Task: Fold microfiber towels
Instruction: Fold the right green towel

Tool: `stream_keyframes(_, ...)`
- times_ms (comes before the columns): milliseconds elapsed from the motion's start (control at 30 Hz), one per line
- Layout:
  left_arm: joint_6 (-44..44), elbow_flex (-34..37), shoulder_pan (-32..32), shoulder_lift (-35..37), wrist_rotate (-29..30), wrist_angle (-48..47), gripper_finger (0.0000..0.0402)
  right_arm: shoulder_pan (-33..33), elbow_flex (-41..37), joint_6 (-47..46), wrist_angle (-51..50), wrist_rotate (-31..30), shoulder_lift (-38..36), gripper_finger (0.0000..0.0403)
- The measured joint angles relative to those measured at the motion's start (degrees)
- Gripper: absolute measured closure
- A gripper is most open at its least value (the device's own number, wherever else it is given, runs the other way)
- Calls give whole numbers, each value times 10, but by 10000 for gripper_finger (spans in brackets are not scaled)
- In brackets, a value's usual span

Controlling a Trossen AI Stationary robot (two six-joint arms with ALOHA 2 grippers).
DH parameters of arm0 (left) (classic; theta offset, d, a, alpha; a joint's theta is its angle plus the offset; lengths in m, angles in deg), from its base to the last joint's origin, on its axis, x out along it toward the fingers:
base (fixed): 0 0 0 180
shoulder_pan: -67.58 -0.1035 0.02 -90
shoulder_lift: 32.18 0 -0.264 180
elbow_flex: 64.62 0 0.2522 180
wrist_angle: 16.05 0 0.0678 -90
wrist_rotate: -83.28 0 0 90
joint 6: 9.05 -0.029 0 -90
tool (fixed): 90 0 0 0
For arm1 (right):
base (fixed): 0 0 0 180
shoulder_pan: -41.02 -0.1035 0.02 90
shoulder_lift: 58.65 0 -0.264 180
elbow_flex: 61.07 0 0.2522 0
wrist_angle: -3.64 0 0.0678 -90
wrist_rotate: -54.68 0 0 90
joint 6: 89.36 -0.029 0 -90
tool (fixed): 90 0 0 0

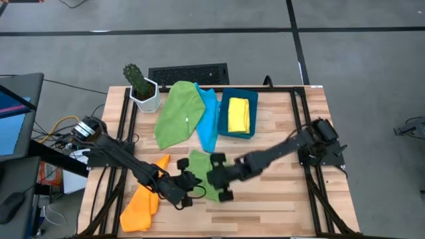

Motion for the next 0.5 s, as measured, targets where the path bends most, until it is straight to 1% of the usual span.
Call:
stream_keyframes(100,19,0,12,19,26,-56,401,-32,-19,-25,70,-56,16,293)
stream_keyframes(167,37,0,18,18,36,-74,402,-46,-32,-38,62,-96,20,303)
stream_keyframes(233,49,2,24,14,37,-79,401,-51,-31,-55,91,-98,36,311)
stream_keyframes(333,70,21,27,5,33,-59,401,-58,-35,-89,87,-83,59,323)
stream_keyframes(500,109,51,28,5,36,-36,401,-78,-30,-126,115,-56,95,336)
